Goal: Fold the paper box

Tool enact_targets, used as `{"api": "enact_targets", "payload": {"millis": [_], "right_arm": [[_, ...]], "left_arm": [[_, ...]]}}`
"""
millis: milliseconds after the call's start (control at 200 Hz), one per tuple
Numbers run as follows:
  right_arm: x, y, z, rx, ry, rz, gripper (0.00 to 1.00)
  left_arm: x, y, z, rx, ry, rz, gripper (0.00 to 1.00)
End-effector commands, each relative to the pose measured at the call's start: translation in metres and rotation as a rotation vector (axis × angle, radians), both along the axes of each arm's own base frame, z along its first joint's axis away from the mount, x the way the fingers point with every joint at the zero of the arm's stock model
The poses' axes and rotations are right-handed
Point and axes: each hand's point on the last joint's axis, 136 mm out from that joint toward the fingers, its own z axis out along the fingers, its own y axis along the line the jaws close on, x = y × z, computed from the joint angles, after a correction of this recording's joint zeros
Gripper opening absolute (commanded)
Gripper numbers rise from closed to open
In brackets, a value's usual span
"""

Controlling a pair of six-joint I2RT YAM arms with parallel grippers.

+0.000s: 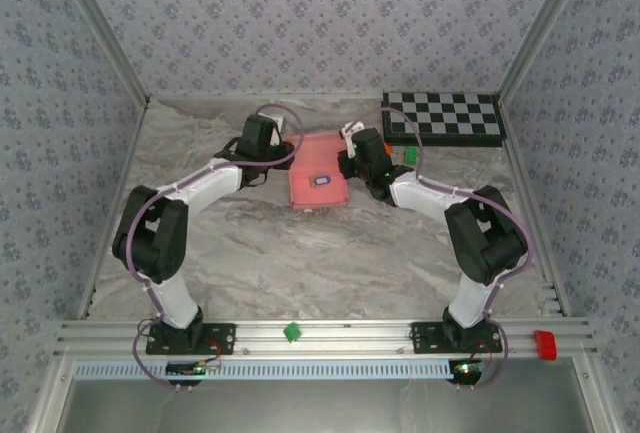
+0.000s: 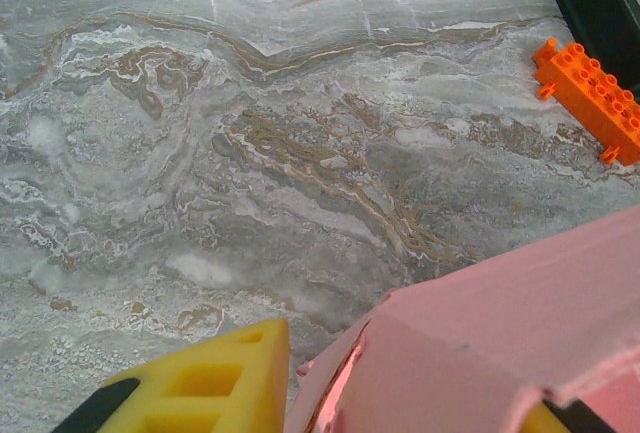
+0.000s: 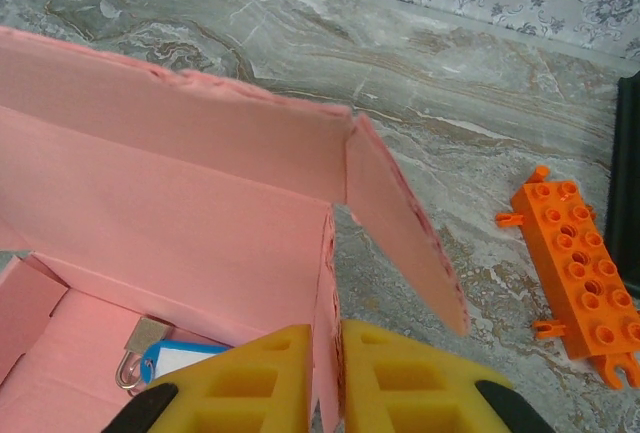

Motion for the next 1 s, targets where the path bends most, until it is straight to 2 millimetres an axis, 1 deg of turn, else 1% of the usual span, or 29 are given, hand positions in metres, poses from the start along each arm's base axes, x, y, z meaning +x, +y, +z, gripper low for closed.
{"api": "enact_targets", "payload": {"millis": [0, 245, 315, 575, 810, 995], "right_arm": [[-0.003, 0.000, 0.004, -0.003, 0.001, -0.009, 0.16], [-0.004, 0.001, 0.005, 0.020, 0.005, -0.019, 0.16], [-0.004, 0.001, 0.007, 0.040, 0.003, -0.027, 0.16], [-0.008, 0.005, 0.012, 0.068, -0.032, -0.062, 0.15], [-0.012, 0.006, 0.006, 0.083, -0.035, -0.083, 0.10], [-0.016, 0.006, 0.005, 0.087, -0.044, -0.094, 0.10]], "left_arm": [[-0.006, 0.004, 0.012, -0.002, -0.012, 0.007, 0.25], [-0.011, 0.003, 0.009, -0.013, 0.009, 0.008, 0.15], [-0.012, 0.002, 0.009, -0.024, 0.012, 0.006, 0.09], [-0.014, -0.002, 0.011, -0.038, -0.001, 0.017, 0.09], [-0.014, -0.009, 0.011, -0.029, -0.022, 0.012, 0.10], [-0.017, -0.014, 0.010, -0.016, -0.033, 0.009, 0.10]]}}
